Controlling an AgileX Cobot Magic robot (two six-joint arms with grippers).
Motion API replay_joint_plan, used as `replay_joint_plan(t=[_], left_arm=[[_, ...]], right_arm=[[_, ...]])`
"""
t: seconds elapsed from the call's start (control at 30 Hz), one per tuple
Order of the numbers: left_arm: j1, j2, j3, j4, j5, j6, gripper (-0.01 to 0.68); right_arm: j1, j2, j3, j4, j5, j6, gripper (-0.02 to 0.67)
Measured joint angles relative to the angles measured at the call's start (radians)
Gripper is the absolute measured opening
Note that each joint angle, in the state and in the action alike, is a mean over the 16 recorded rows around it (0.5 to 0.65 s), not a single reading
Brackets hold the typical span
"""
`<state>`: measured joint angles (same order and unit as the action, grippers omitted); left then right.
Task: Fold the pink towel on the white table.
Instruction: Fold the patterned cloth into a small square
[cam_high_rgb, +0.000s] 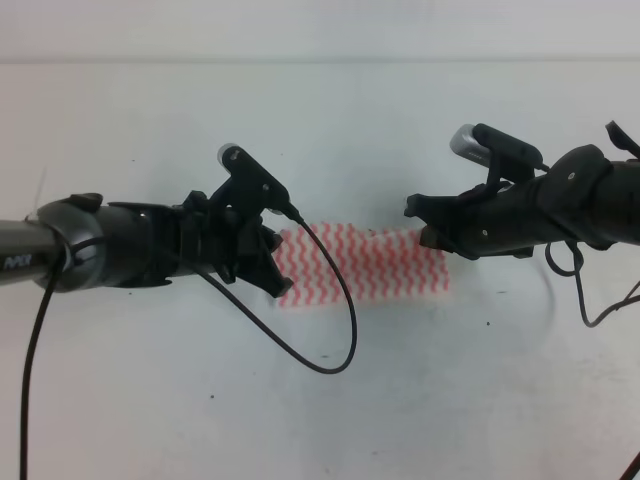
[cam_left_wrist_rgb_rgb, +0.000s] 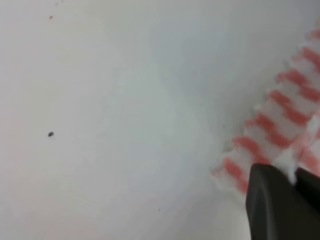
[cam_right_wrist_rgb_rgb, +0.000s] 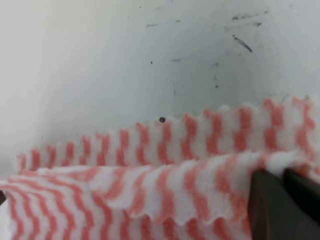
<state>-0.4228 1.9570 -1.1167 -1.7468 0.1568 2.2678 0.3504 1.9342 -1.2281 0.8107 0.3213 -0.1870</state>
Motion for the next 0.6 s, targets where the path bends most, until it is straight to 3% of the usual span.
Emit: replay_joint_plan(t=[0.47, 0.6], left_arm=[[0.0, -0.024, -0.026, 0.0, -0.056, -0.039, 0.3], [0.0, -0.059, -0.044, 0.0, -0.07, -0.089, 0.345]], right_arm=[[0.0, 0.002, 0.0, 0.0, 0.004, -0.001, -0.016], [0.0, 0.002, 0.0, -0.001, 0.004, -0.001, -0.016]])
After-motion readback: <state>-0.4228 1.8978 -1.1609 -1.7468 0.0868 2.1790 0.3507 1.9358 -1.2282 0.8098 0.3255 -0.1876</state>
